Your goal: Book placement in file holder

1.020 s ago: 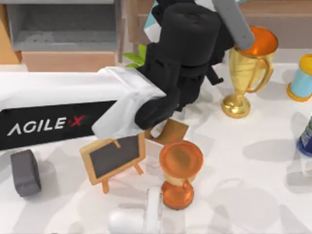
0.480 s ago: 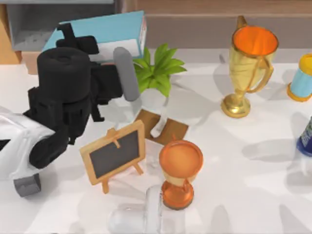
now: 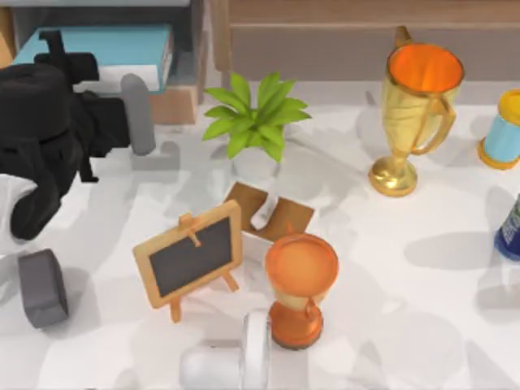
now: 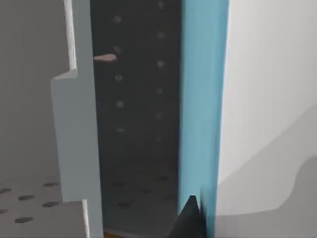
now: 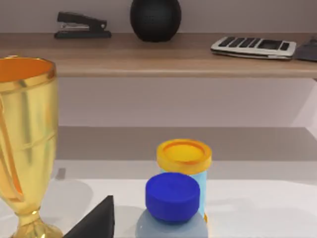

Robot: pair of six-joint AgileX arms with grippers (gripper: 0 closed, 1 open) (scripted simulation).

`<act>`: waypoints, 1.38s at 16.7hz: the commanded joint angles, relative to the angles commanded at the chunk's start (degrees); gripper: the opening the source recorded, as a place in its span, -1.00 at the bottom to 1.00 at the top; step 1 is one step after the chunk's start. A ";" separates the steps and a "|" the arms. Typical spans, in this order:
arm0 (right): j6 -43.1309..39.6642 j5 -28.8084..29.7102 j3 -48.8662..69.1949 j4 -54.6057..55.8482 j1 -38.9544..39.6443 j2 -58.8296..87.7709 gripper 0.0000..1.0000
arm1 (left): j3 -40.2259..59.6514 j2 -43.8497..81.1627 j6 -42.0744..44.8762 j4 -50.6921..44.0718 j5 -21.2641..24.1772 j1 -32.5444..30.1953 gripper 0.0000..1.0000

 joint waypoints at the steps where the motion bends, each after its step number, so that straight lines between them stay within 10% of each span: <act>1: 0.00 0.00 0.00 0.00 0.00 0.00 1.00 | 0.83 1.23 0.75 0.53 1.09 0.70 -1.00; 21: 0.00 0.00 0.00 0.00 0.00 0.00 1.00 | 8.17 8.25 1.51 0.29 2.87 2.04 -1.00; 23: 0.00 0.00 0.00 0.00 0.00 0.00 1.00 | 8.17 8.25 1.51 0.29 2.87 2.04 -0.70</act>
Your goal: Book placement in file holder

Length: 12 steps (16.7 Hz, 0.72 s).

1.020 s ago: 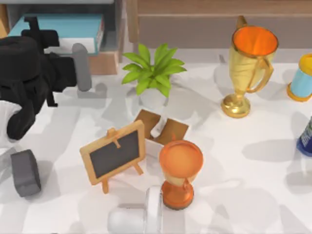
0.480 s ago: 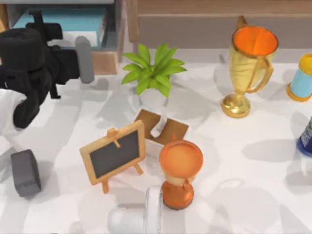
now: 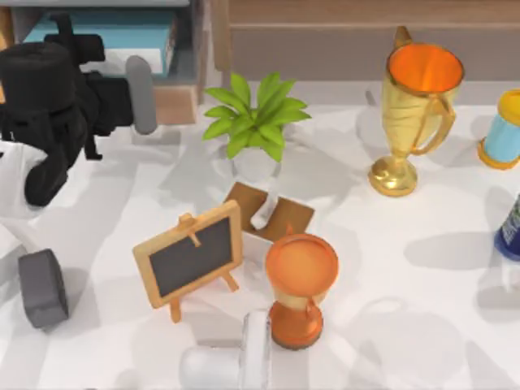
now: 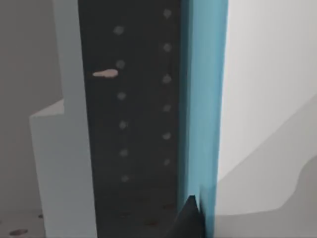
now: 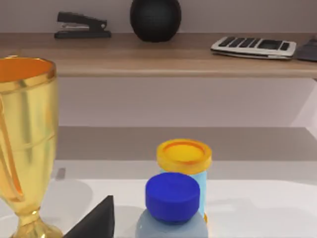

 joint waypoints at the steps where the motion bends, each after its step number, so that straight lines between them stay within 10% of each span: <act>1: 0.00 0.00 0.00 0.00 0.00 0.00 1.00 | 0.00 0.00 0.00 0.00 0.00 0.00 -0.55; 12: 0.00 0.00 0.00 0.00 0.00 0.00 1.00 | 0.00 0.00 0.00 0.00 0.00 0.00 1.00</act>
